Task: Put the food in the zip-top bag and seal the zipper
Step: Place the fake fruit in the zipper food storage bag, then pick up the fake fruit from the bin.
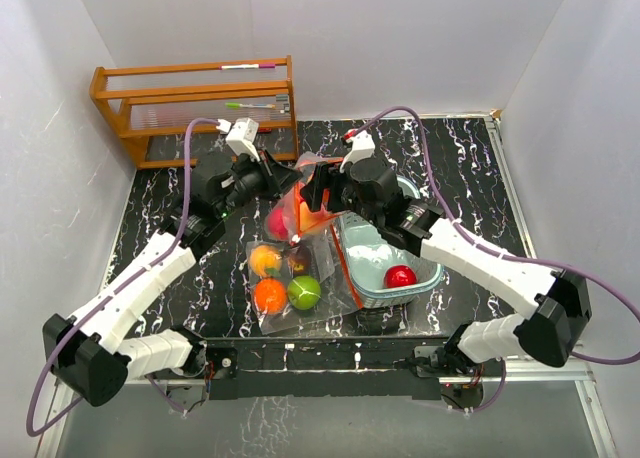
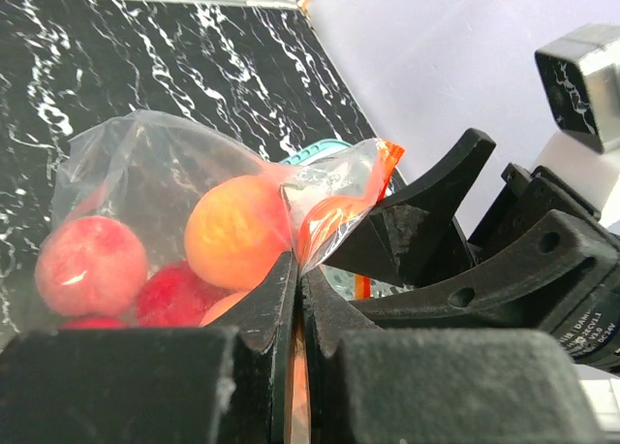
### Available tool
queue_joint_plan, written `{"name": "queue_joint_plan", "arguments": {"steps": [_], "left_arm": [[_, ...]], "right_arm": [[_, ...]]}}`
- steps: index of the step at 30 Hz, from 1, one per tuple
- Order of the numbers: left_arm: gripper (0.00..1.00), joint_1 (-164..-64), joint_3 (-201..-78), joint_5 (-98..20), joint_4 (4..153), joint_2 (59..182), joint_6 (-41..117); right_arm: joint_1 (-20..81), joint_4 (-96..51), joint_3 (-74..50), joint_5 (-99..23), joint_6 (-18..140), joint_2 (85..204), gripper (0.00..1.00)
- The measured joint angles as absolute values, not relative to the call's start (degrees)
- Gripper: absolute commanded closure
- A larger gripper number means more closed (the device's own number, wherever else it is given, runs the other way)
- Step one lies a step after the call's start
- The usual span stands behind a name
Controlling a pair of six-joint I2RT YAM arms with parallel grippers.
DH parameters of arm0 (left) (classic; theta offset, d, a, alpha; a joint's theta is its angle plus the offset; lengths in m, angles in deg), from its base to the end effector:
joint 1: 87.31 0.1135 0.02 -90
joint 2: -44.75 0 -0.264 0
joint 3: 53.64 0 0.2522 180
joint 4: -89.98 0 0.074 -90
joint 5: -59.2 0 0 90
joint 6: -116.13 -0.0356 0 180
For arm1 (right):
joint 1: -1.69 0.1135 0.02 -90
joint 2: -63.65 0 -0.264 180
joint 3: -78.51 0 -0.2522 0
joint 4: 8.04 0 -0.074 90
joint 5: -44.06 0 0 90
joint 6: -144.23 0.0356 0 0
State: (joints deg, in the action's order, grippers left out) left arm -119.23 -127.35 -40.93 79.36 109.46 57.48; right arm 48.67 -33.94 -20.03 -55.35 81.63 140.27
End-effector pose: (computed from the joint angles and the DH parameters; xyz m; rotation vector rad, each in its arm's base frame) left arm 0.2219 -0.1456 0.3886 0.1536 1.6842 -0.9863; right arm 0.2171 0.2242 0.3524 -0.2282 1.9857 0.6973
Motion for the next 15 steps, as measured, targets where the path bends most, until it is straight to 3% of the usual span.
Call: {"name": "queue_joint_plan", "arguments": {"steps": [9,15], "left_arm": [[1.00,-119.0,-127.7,-43.1,78.9,111.6,58.4],[1.00,-119.0,-128.4,-40.4,75.9,111.2,54.6]], "right_arm": [[48.7,-34.3,-17.3,-56.7,81.3,142.5,0.23],[48.8,-39.9,-15.7,-55.4,81.1,139.4,0.06]]}}
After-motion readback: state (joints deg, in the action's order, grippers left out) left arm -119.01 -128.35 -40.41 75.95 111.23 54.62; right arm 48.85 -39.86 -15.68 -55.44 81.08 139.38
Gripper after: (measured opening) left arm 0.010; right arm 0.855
